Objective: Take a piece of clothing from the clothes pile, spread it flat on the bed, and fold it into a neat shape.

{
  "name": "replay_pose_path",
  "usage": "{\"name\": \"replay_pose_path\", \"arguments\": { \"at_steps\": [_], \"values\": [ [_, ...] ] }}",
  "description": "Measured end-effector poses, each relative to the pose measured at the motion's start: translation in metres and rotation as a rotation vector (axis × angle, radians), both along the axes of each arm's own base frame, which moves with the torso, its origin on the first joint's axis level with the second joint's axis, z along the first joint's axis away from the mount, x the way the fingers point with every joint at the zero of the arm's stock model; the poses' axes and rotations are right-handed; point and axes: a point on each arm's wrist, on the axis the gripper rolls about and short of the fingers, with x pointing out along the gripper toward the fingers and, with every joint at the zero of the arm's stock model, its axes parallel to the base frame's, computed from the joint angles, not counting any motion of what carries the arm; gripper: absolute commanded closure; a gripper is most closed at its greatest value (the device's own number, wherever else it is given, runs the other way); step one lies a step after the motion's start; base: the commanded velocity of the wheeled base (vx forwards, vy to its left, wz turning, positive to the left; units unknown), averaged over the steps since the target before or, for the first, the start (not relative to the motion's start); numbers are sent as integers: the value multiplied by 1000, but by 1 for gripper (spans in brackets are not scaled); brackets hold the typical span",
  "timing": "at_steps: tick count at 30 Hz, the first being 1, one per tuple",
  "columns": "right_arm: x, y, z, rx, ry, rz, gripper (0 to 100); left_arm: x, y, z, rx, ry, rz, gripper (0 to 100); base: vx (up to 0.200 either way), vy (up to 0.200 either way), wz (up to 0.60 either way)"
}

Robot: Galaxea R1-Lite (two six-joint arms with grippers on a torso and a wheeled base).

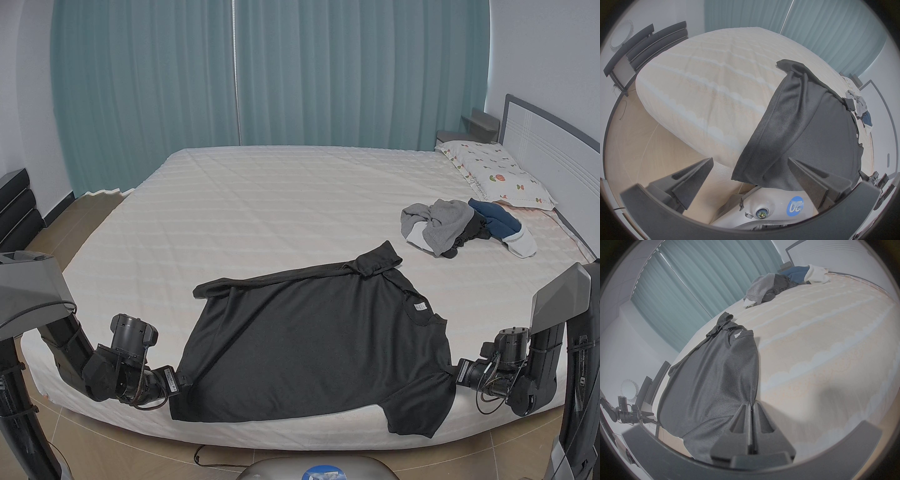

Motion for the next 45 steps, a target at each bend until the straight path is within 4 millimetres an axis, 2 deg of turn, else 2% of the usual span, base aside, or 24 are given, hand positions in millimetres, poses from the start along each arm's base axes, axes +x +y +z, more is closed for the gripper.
{"name": "replay_pose_path", "arguments": {
  "at_steps": [20,21,29,37,45],
  "values": [
    [-43,-3,5,-11,107,2,100,-1,1,-2,3,7,3,0,0,0,0],
    [-44,-3,5,-12,110,0,0,-1,1,-2,3,7,3,0,0,0,0],
    [-43,-6,8,26,104,-32,0,0,0,-1,1,1,2,0,0,0,0],
    [-34,-6,22,247,94,-168,0,3,0,3,-8,-18,6,0,0,0,0],
    [-27,-12,30,390,82,-190,0,15,-2,10,-75,-64,86,0,0,0,0]
  ]
}}
